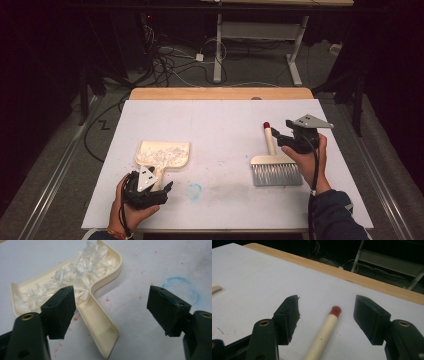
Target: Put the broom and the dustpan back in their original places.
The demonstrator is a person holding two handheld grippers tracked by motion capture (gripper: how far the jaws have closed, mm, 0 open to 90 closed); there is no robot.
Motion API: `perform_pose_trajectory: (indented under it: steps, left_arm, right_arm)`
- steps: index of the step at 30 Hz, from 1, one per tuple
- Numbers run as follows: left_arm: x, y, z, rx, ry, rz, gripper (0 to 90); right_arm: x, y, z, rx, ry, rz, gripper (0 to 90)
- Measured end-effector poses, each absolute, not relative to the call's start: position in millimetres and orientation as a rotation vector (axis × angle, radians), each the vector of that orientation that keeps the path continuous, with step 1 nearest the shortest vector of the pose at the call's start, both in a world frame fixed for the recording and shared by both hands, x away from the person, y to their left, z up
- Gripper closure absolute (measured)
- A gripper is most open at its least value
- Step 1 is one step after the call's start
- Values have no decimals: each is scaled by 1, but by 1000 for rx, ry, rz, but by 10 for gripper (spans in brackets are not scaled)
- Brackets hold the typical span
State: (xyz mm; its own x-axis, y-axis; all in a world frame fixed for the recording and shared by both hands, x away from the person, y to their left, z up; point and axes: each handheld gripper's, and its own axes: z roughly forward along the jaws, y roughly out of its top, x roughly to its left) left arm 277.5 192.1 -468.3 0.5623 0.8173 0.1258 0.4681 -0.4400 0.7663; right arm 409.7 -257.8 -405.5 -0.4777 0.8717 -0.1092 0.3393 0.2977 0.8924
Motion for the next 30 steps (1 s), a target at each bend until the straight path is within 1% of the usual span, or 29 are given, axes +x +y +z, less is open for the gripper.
perform_pose_trajectory:
  steps: [4, 5, 9, 13, 30]
  left_arm:
    - [278, 190, -469, 2108, 1020, 653, 204]
    - [278, 190, -470, 2114, 1012, 647, 193]
    - [277, 187, -470, 2130, 984, 659, 165]
    - [276, 186, -470, 2132, 967, 665, 165]
    - [273, 182, -470, 2145, 927, 703, 165]
  right_arm:
    - [405, -256, -403, 1028, 1949, 1161, 310]
    - [404, -255, -403, 1028, 1935, 1160, 277]
    - [401, -253, -402, 1038, 1914, 1171, 219]
    - [399, -248, -402, 1021, 1925, 1163, 195]
    - [379, -239, -389, 938, 1925, 1206, 210]
